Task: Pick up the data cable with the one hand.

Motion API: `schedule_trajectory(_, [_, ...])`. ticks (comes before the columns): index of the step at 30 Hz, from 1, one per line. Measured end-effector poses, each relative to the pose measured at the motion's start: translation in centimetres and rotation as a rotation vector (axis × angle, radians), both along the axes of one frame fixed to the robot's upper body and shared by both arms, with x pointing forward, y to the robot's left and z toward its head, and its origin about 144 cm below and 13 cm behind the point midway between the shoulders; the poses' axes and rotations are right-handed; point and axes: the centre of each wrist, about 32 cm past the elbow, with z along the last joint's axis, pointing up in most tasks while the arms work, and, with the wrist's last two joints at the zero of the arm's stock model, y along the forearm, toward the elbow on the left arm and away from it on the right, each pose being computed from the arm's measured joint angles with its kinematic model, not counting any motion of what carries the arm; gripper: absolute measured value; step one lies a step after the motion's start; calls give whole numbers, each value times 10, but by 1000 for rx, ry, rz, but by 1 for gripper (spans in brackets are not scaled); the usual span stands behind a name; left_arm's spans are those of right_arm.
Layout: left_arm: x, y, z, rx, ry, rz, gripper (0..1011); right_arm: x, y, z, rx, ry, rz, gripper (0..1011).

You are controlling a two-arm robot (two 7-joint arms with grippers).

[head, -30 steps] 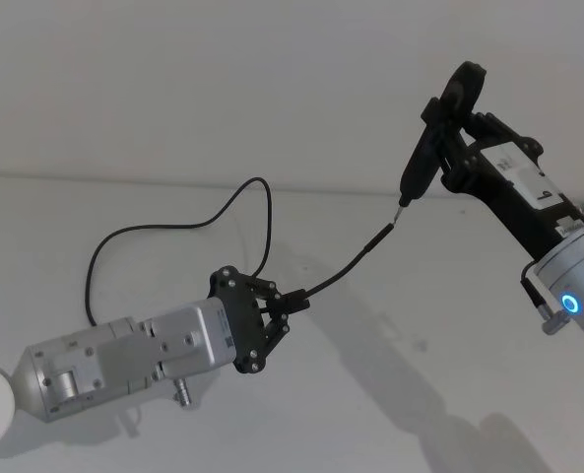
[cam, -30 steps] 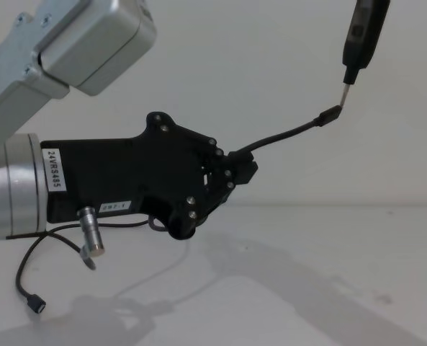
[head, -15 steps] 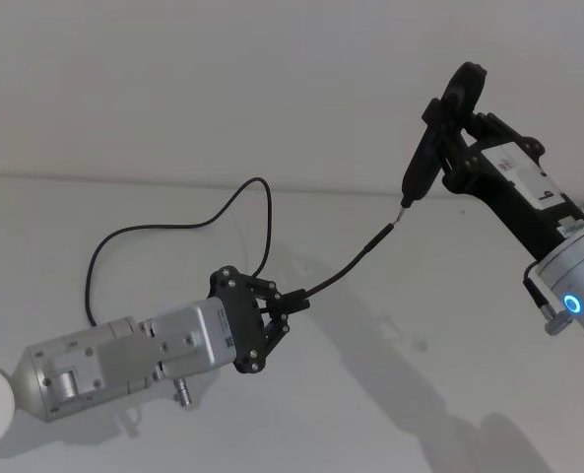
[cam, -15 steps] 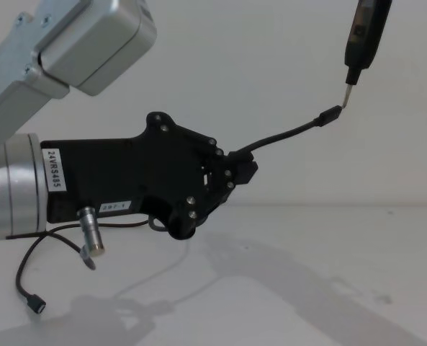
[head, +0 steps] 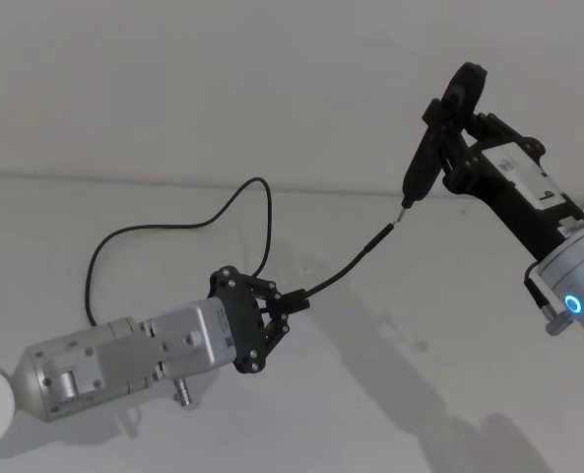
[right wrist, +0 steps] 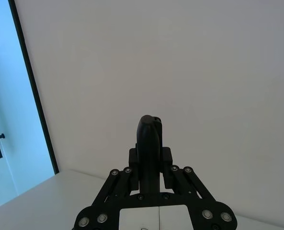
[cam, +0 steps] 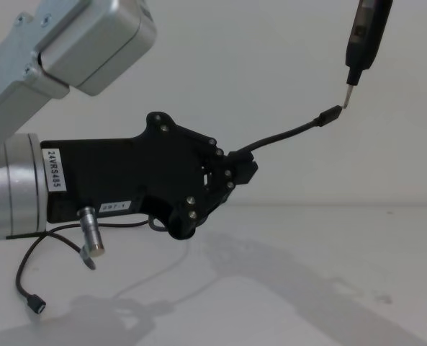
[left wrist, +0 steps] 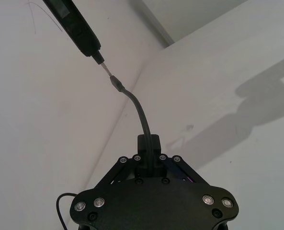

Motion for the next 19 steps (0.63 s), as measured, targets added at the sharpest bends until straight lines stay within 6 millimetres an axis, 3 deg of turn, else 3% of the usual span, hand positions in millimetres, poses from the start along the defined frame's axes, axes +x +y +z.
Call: schedule_trajectory(19, [0, 0, 0, 0, 0, 0, 35, 0, 0, 0, -1, 0, -1, 268])
